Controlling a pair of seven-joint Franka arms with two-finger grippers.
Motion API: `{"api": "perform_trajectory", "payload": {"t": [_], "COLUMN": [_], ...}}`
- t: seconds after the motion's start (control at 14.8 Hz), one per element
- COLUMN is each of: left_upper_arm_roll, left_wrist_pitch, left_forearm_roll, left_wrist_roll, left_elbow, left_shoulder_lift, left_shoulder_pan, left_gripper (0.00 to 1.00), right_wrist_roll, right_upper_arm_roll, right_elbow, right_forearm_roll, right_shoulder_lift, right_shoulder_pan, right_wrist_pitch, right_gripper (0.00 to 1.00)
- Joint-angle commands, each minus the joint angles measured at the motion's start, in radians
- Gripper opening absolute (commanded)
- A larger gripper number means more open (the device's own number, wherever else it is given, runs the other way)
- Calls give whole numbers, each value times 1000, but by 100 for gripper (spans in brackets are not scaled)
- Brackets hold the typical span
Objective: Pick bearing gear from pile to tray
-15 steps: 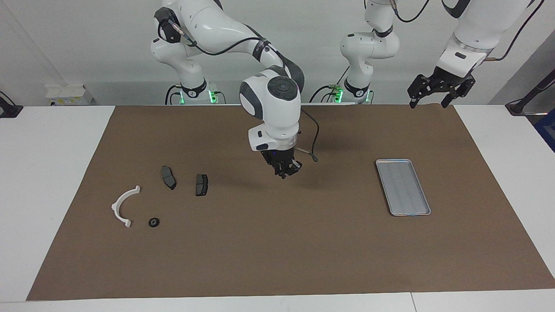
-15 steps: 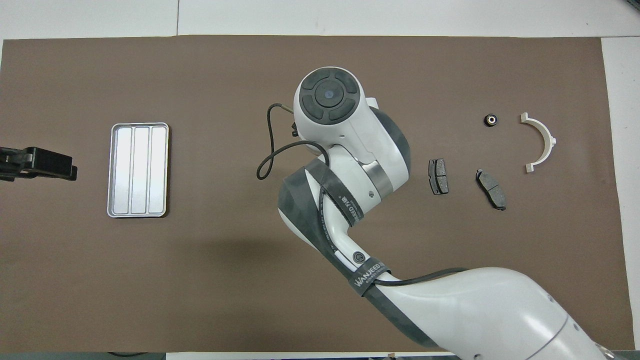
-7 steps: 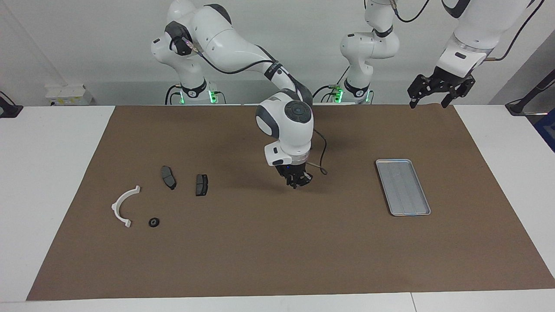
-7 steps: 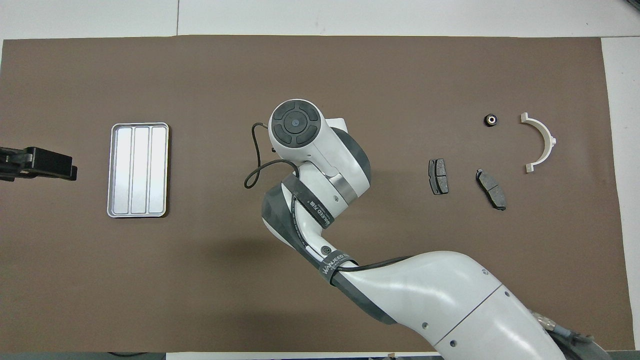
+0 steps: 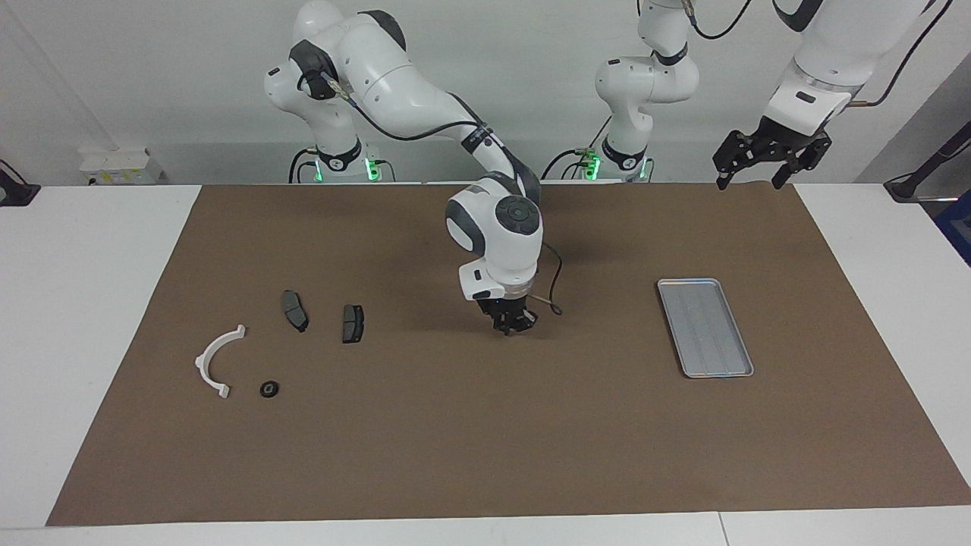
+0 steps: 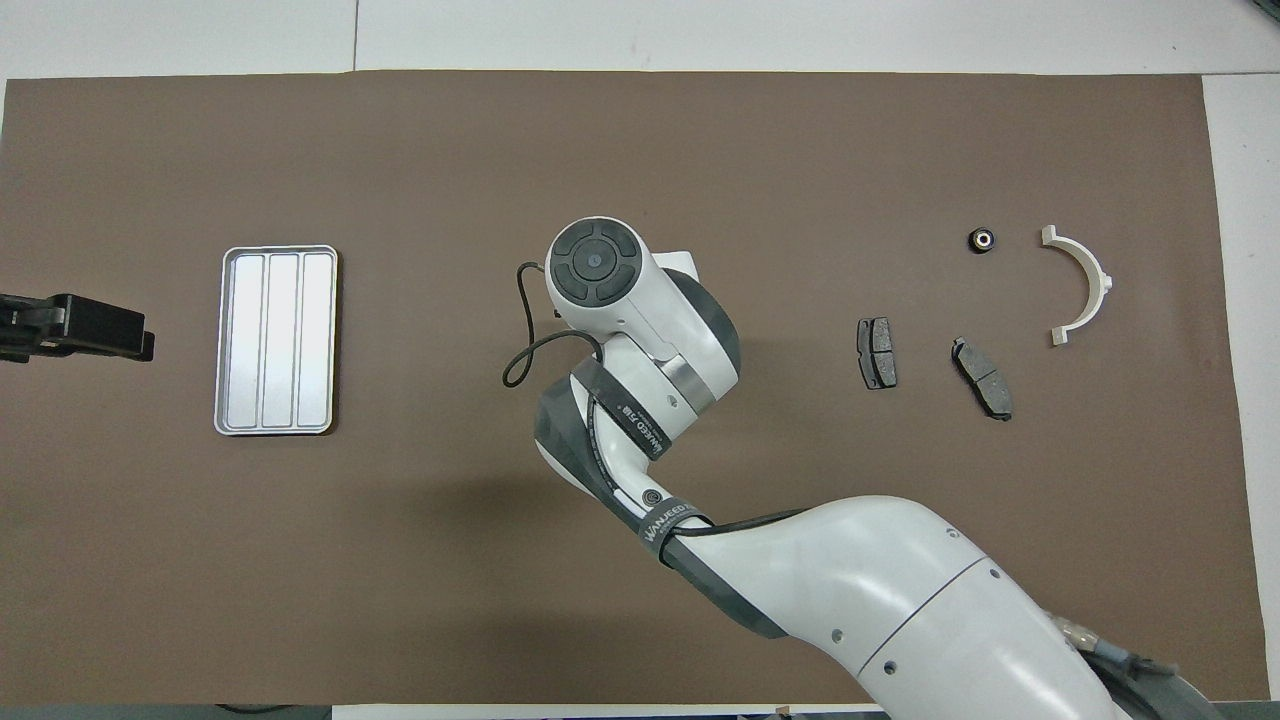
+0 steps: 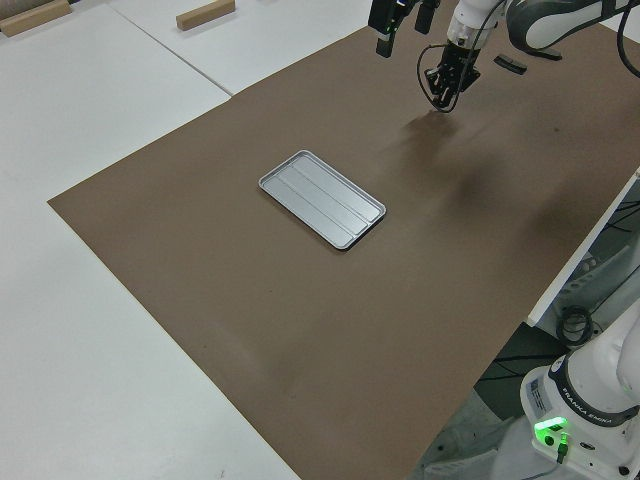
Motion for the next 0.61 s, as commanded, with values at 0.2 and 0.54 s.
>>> {"api": "perform_trajectory", "payload": {"t": [0.2, 0.54], "left_upper_arm_roll": [13, 13], "left_wrist_pitch": [-16, -15], "left_forearm_roll": [-13, -13], "left_wrist_roll": [-2, -2], "left_elbow": [-6, -6], "left_shoulder_lift": [-7, -7], "left_shoulder_pan": [-11, -10], "left_gripper": [100, 100], "right_wrist_roll": [24, 26], "right_upper_arm_roll": [7, 7], "right_elbow": [-76, -77], "right_forearm_roll": [-27, -24], "right_shoulder_lift": [-33, -33], "right_shoulder_pan": [-6, -6], "right_wrist_pitch": [58, 56], "right_gripper": [0, 0]}}
